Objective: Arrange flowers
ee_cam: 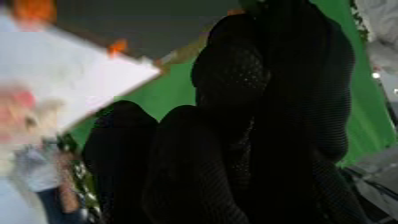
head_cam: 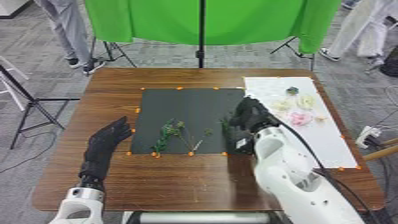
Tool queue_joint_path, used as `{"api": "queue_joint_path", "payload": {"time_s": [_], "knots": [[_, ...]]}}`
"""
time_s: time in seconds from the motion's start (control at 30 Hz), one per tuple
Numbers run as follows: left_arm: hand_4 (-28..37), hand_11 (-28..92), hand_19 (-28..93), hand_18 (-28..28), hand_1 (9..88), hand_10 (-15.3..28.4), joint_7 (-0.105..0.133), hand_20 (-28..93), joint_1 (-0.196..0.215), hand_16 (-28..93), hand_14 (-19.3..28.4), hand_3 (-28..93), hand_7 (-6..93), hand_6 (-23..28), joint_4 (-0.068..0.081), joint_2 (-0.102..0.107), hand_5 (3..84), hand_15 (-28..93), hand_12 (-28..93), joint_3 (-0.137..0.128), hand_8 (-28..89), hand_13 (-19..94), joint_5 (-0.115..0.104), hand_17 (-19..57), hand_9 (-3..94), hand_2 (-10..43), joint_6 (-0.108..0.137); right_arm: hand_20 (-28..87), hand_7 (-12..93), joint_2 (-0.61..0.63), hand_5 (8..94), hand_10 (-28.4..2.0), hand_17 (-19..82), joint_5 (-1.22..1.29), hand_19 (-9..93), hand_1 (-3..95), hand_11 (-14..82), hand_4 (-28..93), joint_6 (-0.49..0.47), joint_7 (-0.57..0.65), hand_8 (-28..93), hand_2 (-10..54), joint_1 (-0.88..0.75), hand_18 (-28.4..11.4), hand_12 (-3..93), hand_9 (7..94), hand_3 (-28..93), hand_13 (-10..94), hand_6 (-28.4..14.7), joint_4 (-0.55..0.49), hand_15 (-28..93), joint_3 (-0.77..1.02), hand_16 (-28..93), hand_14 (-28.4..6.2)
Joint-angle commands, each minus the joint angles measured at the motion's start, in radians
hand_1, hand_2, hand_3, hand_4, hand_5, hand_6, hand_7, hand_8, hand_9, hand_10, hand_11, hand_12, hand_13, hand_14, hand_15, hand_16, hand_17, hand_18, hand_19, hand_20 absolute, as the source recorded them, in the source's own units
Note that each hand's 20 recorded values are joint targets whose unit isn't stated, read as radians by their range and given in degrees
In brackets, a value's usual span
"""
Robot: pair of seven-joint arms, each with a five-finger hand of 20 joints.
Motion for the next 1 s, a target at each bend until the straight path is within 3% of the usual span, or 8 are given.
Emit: {"api": "queue_joint_path", "payload": {"time_s": [0.03, 0.27, 0.53, 0.7, 0.8, 0.9, 0.93, 1.0], "knots": [[-27.3, 15, 9, 12.2, 22.1, 12.9, -0.013, 18, 0.012, -3, 17.1, 70, 8.5, 5.4, 0.005, -0.006, 42.3, 25, 10, 0.000, -6, 31, 0.005, 3.8, 38.9, -0.7, -0.015, 64, 42, -0.031, 77.7, -9.9, 77, -0.009, 93, 85.9, 51.2, 65, -0.019, 0.005, 27, -9.5, -0.058, -9.7, 24.9, 93.3, -28, 94, -4.0, 0.019, 73, -0.017, 25, -2.0], [-27.3, 15, 9, 12.3, 22.0, 12.7, -0.014, 18, 0.009, -3, 17.1, 70, 8.4, 5.4, 0.006, -0.007, 42.3, 25, 10, 0.000, -6, 30, 0.006, 3.6, 38.8, -0.7, -0.019, 64, 42, -0.021, 76.6, -9.8, 77, -0.006, 93, 85.2, 51.1, 64, -0.003, -0.006, 25, -9.5, -0.061, -9.3, 25.3, 92.6, -28, 94, -3.3, 0.025, 73, -0.006, 25, -1.7], [-27.2, 15, 9, 12.3, 21.9, 12.6, -0.018, 18, 0.006, -2, 17.2, 70, 8.5, 4.9, 0.007, -0.007, 41.7, 25, 10, 0.000, -6, 30, 0.007, 3.4, 38.5, -0.6, -0.027, 64, 42, -0.009, 74.5, -10.1, 76, -0.013, 93, 80.3, 51.9, 47, 0.000, -0.026, 23, -9.5, -0.076, -9.0, 25.9, 90.9, -28, 94, -3.4, 0.007, 71, 0.017, 27, -1.4], [-27.1, 15, 9, 12.3, 21.9, 12.5, -0.021, 18, 0.010, -2, 17.3, 70, 8.5, 4.9, 0.005, -0.008, 41.6, 25, 10, -0.002, -6, 30, 0.010, 3.4, 38.4, -0.7, -0.031, 64, 41, -0.005, 74.5, -10.3, 76, -0.039, 93, 74.1, 52.2, 50, -0.007, -0.029, 20, -9.5, -0.087, -9.0, 25.7, 90.3, -28, 94, -3.9, -0.026, 70, 0.052, 28, -1.5], [-27.1, 15, 8, 12.3, 21.9, 12.5, -0.020, 18, 0.013, -2, 17.3, 70, 8.4, 5.0, 0.004, -0.012, 41.7, 25, 10, -0.003, -6, 30, 0.009, 3.4, 38.3, -0.7, -0.033, 64, 40, 0.006, 75.8, -10.8, 75, -0.024, 93, 38.0, 51.2, -6, -0.030, -0.024, -5, -9.5, -0.095, -8.8, 25.4, 90.2, 54, 94, -4.8, -0.071, 69, 0.098, 28, -1.7], [-27.0, 15, 8, 12.3, 21.9, 12.5, -0.018, 18, 0.008, -2, 17.3, 70, 8.3, 5.0, 0.007, -0.014, 41.6, 25, 10, 0.000, -6, 30, 0.010, 3.3, 38.3, -0.7, -0.036, 62, 34, 0.023, 75.8, -11.9, 74, -0.044, 93, 27.0, 48.0, -10, 0.043, -0.011, -6, -9.5, -0.096, -9.2, 25.8, 89.2, 61, 94, -5.7, -0.096, 66, 0.158, 31, -2.2], [-27.1, 15, 8, 12.3, 22.0, 12.5, -0.018, 18, 0.009, -2, 17.3, 70, 8.3, 5.0, 0.007, -0.012, 41.6, 25, 10, 0.000, -6, 30, 0.010, 3.3, 38.3, -0.7, -0.036, 63, 30, 0.033, 74.8, -13.8, 72, -0.081, 93, 24.2, 45.1, -9, 0.063, 0.006, -6, -9.2, -0.090, -10.3, 26.0, 87.2, 61, 93, -5.9, -0.094, 64, 0.173, 33, -3.0], [-27.0, 15, 8, 12.4, 21.9, 12.6, -0.023, 18, 0.013, -2, 17.3, 70, 8.3, 5.0, 0.004, -0.008, 41.6, 25, 10, -0.002, -6, 30, 0.009, 3.3, 38.3, -0.7, -0.034, 64, 27, 0.058, 72.8, -15.7, 69, -0.143, 93, 23.7, 38.1, -9, 0.035, 0.022, -6, -8.0, -0.074, -11.6, 26.3, 84.2, 63, 91, -5.8, -0.078, 63, 0.203, 35, -4.3]]}}
